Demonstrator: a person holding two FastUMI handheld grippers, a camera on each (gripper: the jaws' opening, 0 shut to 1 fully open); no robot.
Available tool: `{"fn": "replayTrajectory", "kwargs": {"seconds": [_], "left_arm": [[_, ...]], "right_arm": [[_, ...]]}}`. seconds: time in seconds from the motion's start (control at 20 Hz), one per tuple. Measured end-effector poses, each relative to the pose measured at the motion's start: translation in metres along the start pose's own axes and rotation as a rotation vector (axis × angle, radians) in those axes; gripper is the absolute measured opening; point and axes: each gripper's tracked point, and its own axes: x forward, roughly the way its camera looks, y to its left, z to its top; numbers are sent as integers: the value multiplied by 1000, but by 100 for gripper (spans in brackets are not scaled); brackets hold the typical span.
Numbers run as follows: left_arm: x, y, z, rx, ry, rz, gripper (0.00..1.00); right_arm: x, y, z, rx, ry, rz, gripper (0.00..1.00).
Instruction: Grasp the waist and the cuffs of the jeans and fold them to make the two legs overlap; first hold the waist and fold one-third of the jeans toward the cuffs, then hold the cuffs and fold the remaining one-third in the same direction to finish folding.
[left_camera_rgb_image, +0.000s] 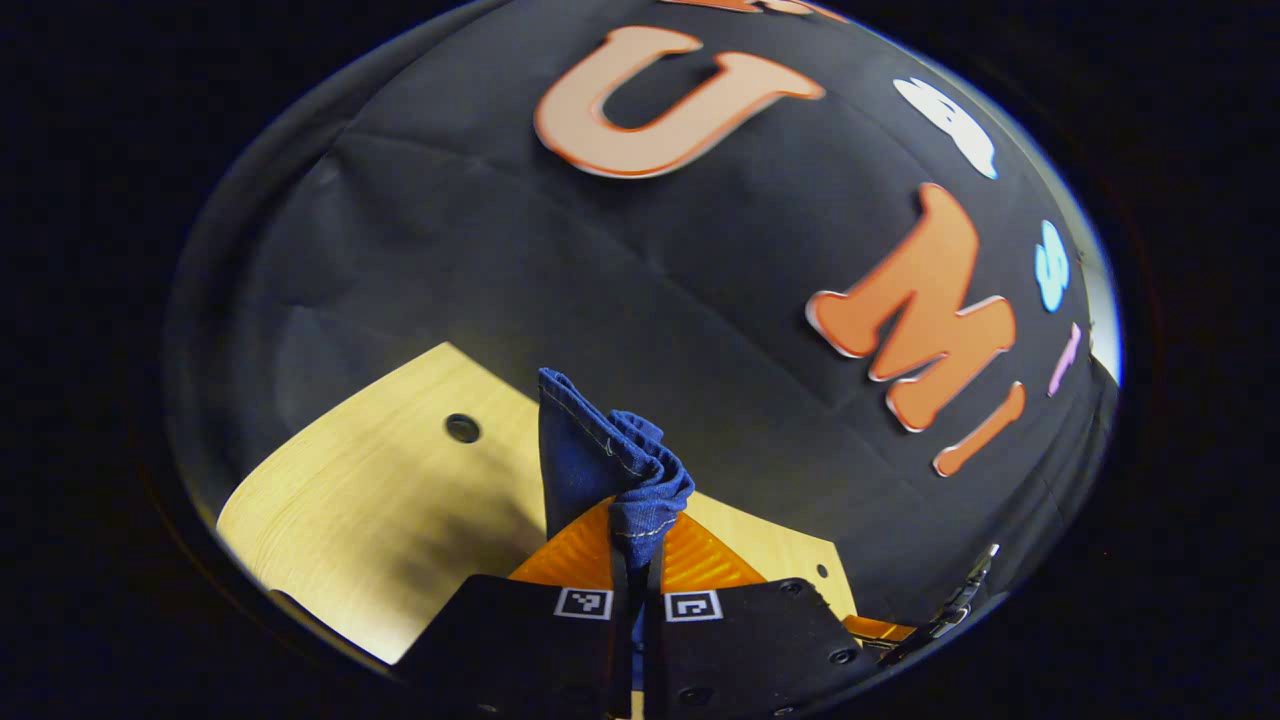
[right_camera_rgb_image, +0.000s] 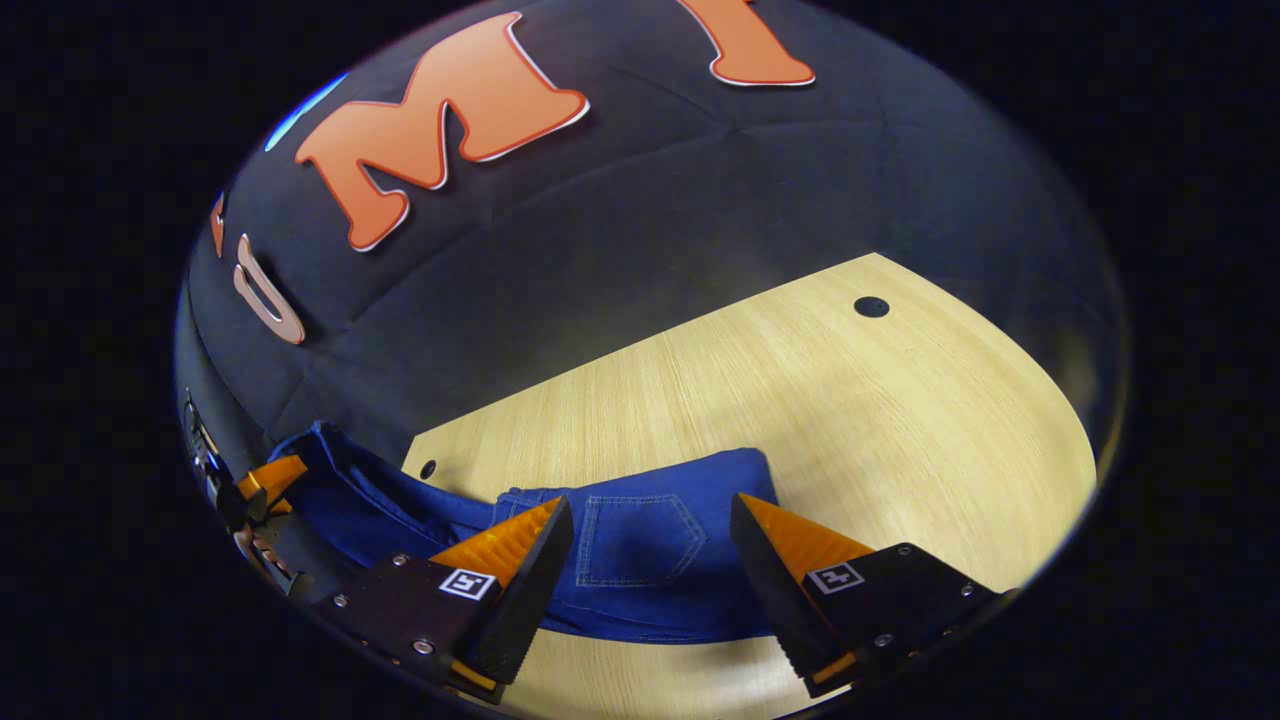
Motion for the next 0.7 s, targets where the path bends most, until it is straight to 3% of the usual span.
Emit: {"fn": "replayTrajectory", "kwargs": {"seconds": [0.15,0.35,0.55,0.7], "left_arm": [[4,-82,-8,92,2,-71,5],[16,-171,-51,138,42,-139,5],[51,-236,-135,221,126,-156,5],[75,-254,-222,346,235,-134,5]], "right_arm": [[-22,-31,19,27,-23,5,98],[-49,-87,46,45,-57,-15,97],[-68,-144,55,85,-68,-40,97],[-74,-181,48,78,-56,-64,97]]}}
